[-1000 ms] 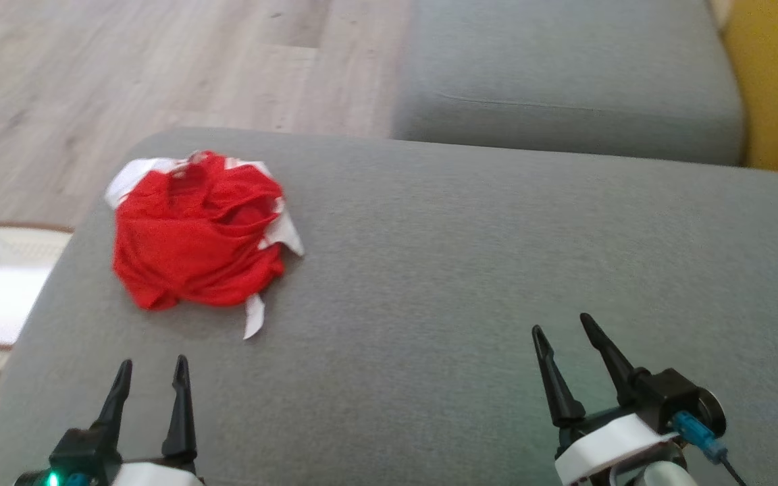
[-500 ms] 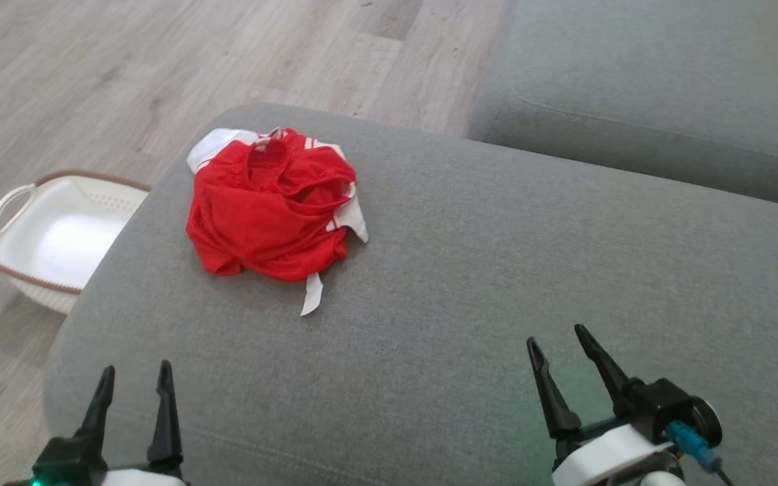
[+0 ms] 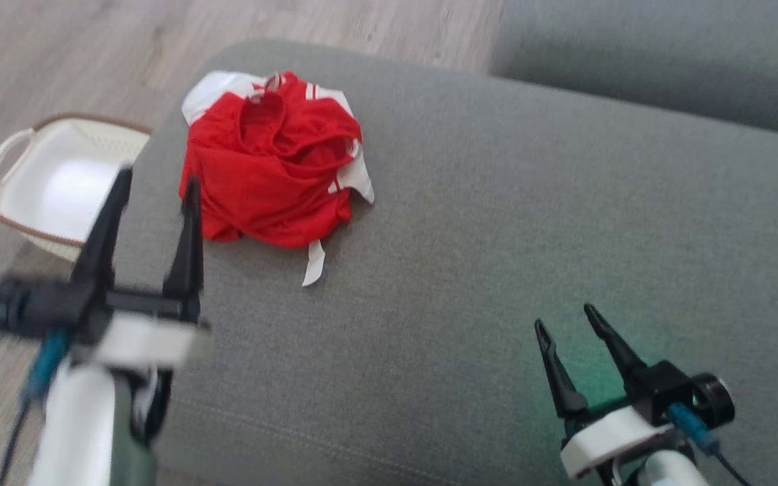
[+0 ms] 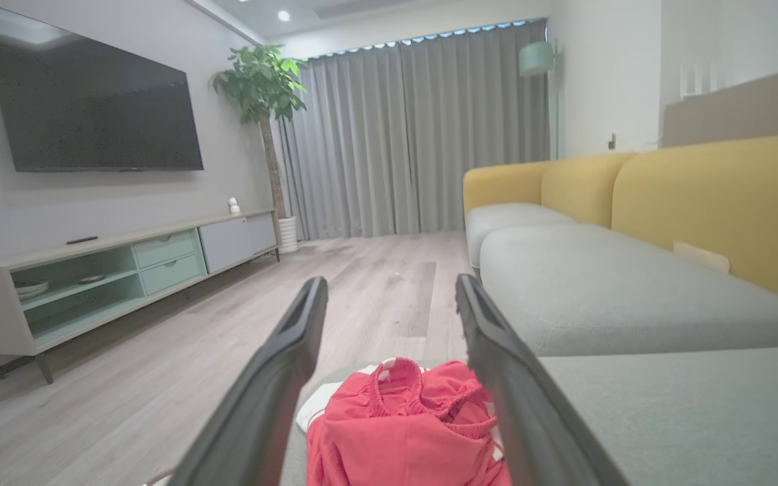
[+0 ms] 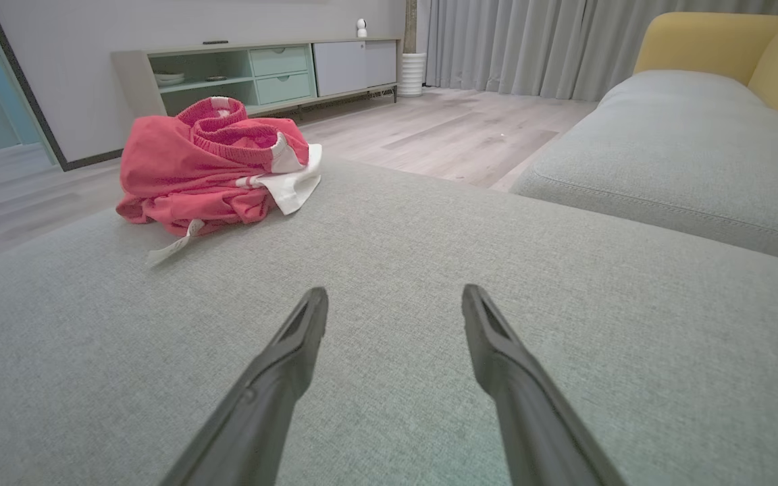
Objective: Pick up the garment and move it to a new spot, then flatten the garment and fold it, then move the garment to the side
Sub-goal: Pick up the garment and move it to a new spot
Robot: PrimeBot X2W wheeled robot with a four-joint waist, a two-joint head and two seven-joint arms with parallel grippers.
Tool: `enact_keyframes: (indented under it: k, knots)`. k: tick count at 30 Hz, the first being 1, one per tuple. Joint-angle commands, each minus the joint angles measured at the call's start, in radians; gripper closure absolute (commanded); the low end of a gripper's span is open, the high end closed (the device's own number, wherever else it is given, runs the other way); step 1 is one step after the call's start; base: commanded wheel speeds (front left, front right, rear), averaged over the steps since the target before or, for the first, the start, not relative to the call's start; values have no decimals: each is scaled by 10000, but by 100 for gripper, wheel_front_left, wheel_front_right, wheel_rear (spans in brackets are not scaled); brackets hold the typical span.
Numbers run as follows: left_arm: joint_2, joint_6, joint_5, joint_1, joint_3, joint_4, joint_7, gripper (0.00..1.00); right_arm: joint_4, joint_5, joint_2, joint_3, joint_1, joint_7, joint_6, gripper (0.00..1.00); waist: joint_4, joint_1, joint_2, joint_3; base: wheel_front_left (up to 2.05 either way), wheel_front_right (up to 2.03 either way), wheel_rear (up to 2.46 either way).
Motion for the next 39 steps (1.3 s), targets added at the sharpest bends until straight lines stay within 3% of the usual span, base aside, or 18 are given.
enact_keyframes:
  k: [1, 10, 15, 23, 33, 34, 35, 39]
  knots:
    - [239, -16, 17, -468, 304, -98, -26, 0, -302, -67, -154, 176, -474, -134, -7, 0, -27, 0, 0, 266, 0, 0, 0]
    - [1081, -219, -1130, -5109, -451, 3347, 1868, 0, -591, -205, -648, 17, -725, -134, -7, 0, -331, 0, 0, 1302, 0, 0, 0]
    - [1427, -228, -1744, -6864, -1569, 5683, 2768, 0, -878, -41, -895, 59, -784, -134, -7, 0, -534, 0, 0, 1737, 0, 0, 0]
    - [2108, -230, -2249, -7822, -3222, 8827, 3072, 0, -1212, 159, -752, 83, -734, -134, -7, 0, -1163, 0, 0, 1907, 0, 0, 0]
    - [2252, -231, -3103, -8243, -4124, 10608, 2498, 0, -1606, 108, -853, -216, -945, -134, -7, 0, -1632, 0, 0, 2599, 0, 0, 0]
    - [2269, -231, -3295, -8289, -4359, 10762, 2442, 70, -1655, 100, -830, -275, -952, -134, -7, 0, -1669, 0, 0, 2698, 0, 0, 0]
    - [2319, -231, -3370, -8360, -4419, 10766, 2233, 100, -1680, 91, -819, -303, -955, -134, -7, 0, -1674, 0, 0, 2745, 0, 0, 0]
    - [2440, -231, -3539, -8578, -4605, 10796, 1535, 100, -1695, 70, -791, -346, -959, -134, -7, 0, -1670, 0, 0, 2781, 0, 0, 0]
